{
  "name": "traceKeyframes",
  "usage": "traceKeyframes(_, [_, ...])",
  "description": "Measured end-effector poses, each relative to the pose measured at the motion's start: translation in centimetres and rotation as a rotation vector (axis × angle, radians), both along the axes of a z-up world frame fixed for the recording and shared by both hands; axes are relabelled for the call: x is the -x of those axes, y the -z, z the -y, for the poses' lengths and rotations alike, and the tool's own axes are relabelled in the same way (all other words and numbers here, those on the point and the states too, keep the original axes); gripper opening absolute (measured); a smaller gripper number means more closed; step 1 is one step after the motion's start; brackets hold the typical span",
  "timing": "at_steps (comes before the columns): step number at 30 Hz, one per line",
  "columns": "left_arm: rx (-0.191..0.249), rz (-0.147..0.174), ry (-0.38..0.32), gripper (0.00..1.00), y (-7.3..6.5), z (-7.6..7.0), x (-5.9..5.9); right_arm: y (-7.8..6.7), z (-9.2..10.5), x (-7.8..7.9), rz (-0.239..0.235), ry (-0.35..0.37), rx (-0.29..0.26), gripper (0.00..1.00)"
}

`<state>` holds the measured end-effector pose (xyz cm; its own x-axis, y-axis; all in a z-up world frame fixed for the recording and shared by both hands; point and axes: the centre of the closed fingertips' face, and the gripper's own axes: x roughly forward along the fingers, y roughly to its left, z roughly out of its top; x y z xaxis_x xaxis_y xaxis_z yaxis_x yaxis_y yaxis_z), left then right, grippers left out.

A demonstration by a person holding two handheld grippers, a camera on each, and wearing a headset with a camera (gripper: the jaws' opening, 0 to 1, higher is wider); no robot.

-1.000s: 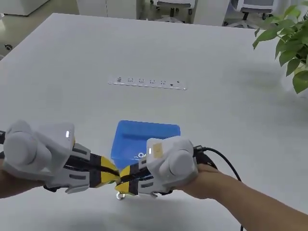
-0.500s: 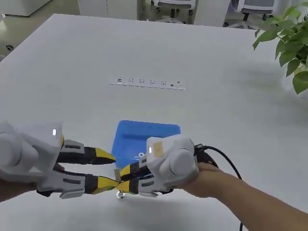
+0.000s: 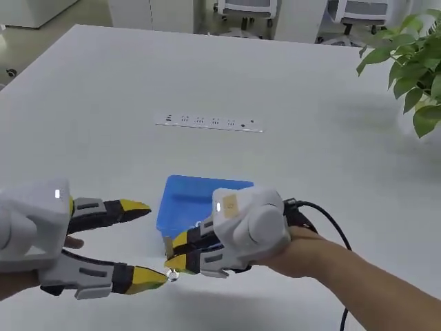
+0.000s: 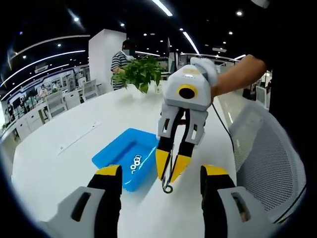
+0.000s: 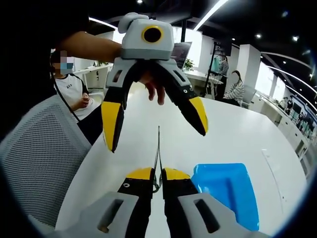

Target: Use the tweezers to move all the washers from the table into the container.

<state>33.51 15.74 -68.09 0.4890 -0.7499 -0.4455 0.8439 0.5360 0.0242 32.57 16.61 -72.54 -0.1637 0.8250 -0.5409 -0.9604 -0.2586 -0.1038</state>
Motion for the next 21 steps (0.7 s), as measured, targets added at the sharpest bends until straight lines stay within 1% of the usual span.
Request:
traceKeyframes(5, [0.012,0.012,-0.022,0.77,-0.3,0.0,0.0,-0.8,0.1,-0.2,0.002,0.005,-0.008,0.08])
traceKeyframes(10, [0.015,0.011,-0.037,0.85,-0.5,0.0,0.0,-1.7,0.2,-0.4,0.005,0.005,-0.014,0.08])
traceKeyframes(12, [0.017,0.015,-0.039,0.86,-0.5,0.1,0.1,-2.0,0.2,-0.5,0.007,0.004,-0.015,0.08])
traceKeyframes(15, [0.02,0.015,-0.045,0.9,-0.6,0.1,0.2,-2.5,0.3,-0.5,0.007,0.003,-0.018,0.08])
traceKeyframes(21, [0.022,0.019,-0.056,0.95,-0.7,0.1,0.4,-3.2,0.5,-1.1,0.004,0.008,-0.015,0.08])
